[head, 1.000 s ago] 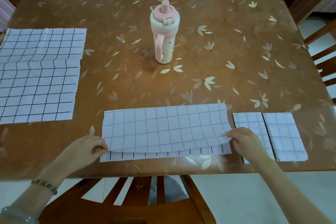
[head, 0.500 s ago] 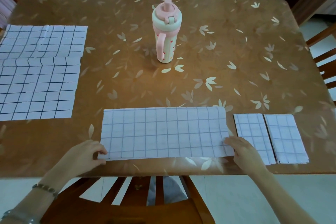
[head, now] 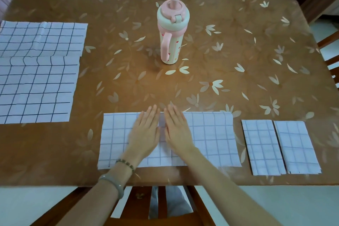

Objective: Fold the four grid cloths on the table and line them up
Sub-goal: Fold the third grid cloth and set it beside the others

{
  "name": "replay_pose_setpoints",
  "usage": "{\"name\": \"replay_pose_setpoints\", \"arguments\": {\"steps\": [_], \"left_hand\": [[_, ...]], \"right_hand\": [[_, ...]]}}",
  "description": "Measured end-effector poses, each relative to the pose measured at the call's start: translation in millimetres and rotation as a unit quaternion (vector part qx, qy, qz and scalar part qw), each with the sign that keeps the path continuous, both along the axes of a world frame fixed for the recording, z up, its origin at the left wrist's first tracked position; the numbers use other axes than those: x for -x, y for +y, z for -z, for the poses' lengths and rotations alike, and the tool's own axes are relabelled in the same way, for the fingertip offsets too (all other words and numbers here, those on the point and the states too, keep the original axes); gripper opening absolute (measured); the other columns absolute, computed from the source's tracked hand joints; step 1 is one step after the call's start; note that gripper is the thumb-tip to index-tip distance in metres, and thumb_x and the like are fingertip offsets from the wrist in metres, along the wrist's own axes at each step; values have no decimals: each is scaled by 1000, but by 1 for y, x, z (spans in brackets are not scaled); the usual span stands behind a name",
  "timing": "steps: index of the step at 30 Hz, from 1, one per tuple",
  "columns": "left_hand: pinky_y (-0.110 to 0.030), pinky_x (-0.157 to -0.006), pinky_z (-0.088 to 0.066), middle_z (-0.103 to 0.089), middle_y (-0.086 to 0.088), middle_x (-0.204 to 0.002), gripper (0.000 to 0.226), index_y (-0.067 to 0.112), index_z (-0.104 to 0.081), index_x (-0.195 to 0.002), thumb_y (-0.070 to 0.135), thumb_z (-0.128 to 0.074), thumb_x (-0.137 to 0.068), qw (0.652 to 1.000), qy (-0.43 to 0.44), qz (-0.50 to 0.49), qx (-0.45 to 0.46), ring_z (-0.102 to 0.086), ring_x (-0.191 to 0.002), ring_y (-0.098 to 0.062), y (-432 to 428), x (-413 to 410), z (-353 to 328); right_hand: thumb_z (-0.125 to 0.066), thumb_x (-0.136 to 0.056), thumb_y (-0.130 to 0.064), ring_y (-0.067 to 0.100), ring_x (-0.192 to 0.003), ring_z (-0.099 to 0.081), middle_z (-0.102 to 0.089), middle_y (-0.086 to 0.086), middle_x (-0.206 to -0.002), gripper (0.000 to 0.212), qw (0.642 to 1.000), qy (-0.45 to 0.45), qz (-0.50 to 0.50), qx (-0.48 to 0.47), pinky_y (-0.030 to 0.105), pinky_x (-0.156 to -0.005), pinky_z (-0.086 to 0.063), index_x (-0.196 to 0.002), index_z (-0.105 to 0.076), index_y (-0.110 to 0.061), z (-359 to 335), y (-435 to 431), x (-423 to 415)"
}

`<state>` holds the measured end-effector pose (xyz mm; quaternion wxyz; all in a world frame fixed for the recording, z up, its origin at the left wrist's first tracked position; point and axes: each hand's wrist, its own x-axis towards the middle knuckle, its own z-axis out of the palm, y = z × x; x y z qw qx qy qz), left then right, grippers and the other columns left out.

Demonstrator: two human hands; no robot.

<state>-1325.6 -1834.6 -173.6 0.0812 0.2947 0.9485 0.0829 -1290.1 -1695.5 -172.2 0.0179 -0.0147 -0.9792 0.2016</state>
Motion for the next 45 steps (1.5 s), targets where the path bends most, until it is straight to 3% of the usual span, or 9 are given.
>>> {"name": "replay_pose_setpoints", "arguments": {"steps": [4, 12, 17, 24, 29, 32, 36, 42, 45], "left_hand": [[-48, -116, -17, -31, -17, -154, 57, 2, -29, -147, 28, -22, -97, 998, -12, -23, 51, -28, -144, -29, 6, 1, 27], [-46, -117, -12, -23, -8, -158, 67, 8, -22, -151, 49, -16, -99, 994, -32, -84, 57, -18, -146, -19, -5, 1, 39], [-40, -119, 6, 0, -3, -161, 71, 13, 1, -153, 57, -3, -96, 983, -21, -165, 74, 6, -147, -14, -52, 14, 44], [-47, -120, 1, -9, -11, -161, 79, 6, -8, -153, 59, -3, -95, 958, -8, -273, 81, -1, -149, -22, -108, 33, 36], [-43, -120, 6, 7, -7, -160, 69, 9, 4, -152, 52, -1, -98, 988, -8, -146, 50, 10, -148, -20, -50, 8, 21], [-45, -119, -2, -4, -9, -160, 69, 8, -4, -152, 50, 5, -98, 994, -32, -91, 54, 0, -148, -22, -16, -9, 27], [-46, -117, -9, -21, -11, -158, 70, 5, -18, -151, 50, -2, -99, 991, -47, -101, 68, -12, -147, -20, -10, -12, 36], [-44, -120, 1, 1, -5, -160, 73, 12, 3, -152, 58, 2, -95, 983, -42, -163, 71, 2, -149, -18, -42, -2, 39], [-42, -120, 5, 1, -5, -161, 76, 11, 1, -153, 59, -4, -95, 974, -32, -210, 73, 6, -148, -16, -76, 8, 38]], "right_hand": [[-34, -90, -24, 30, -129, -48, -53, 16, -136, 51, 998, -59, -3, -27, 44, -108, -36, -130, -53, 1, 27, -12, 8], [-21, -99, -40, 25, -142, -27, -33, 12, -151, 59, 990, -102, -5, -101, 43, -115, -13, -144, -33, -4, 43, 31, -8], [-7, -98, -43, 21, -145, -16, -22, 10, -155, 66, 985, -115, 68, -113, 38, -118, -5, -147, -22, -3, 42, 99, -27], [-10, -100, -44, 33, -139, -30, -36, 23, -147, 68, 977, -100, 147, -114, 49, -114, -18, -140, -35, 5, 31, 146, -38], [-19, -99, -37, 30, -137, -28, -43, 19, -144, 53, 993, -33, 73, -92, 49, -111, -17, -139, -32, -4, 18, 60, -17], [-26, -98, -31, 31, -138, -33, -40, 18, -146, 53, 996, -51, -8, -70, 47, -110, -21, -140, -36, -2, 30, 6, -10], [-14, -101, -36, 27, -140, -31, -38, 15, -148, 58, 993, -90, -17, -73, 45, -113, -18, -141, -37, -1, 41, 1, -10], [-1, -97, -45, 22, -145, -12, -21, 11, -155, 68, 984, -135, 51, -103, 42, -117, -5, -148, -23, -4, 43, 72, -31], [-5, -97, -46, 25, -145, -14, -21, 14, -155, 68, 980, -136, 109, -100, 42, -118, -6, -148, -22, -3, 38, 115, -44]]}}
